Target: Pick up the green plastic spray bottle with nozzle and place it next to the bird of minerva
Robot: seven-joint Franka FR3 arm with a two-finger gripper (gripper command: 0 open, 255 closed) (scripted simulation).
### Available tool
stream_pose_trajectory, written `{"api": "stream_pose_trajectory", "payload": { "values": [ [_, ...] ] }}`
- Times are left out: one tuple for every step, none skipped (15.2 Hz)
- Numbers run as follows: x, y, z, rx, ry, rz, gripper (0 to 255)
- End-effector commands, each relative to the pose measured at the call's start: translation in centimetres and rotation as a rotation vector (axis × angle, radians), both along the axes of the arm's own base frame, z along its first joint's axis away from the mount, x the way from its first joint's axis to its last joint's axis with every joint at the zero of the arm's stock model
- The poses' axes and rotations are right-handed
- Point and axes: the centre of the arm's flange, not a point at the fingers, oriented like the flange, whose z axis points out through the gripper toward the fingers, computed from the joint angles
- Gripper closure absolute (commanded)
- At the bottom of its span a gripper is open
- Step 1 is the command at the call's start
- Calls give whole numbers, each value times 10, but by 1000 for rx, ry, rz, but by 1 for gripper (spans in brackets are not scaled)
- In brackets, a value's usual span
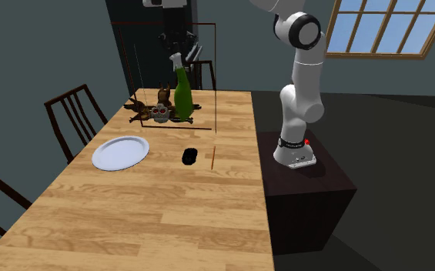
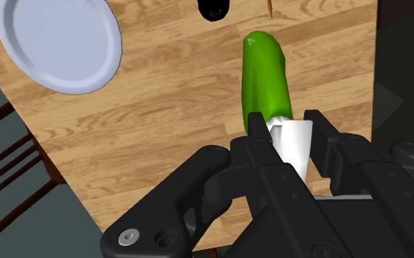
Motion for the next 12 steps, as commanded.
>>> {"api": "stream_pose_trajectory", "payload": {
  "values": [
    [-11,-25,-2,1,0,2,255],
    [-15,-38,-3,1,0,2,255],
    [-18,-51,-3,1,0,2,255],
    [-22,-63,-4,1,0,2,255],
    [-26,-76,-4,1,0,2,255],
    [-30,-89,-5,1,0,2,255],
    [-34,-101,-6,1,0,2,255],
    [-37,-114,-6,1,0,2,255],
    [-41,-126,-7,1,0,2,255],
    [-45,-139,-8,1,0,2,255],
    [-49,-152,-8,1,0,2,255],
    [-53,-164,-9,1,0,2,255]
  ]
}}
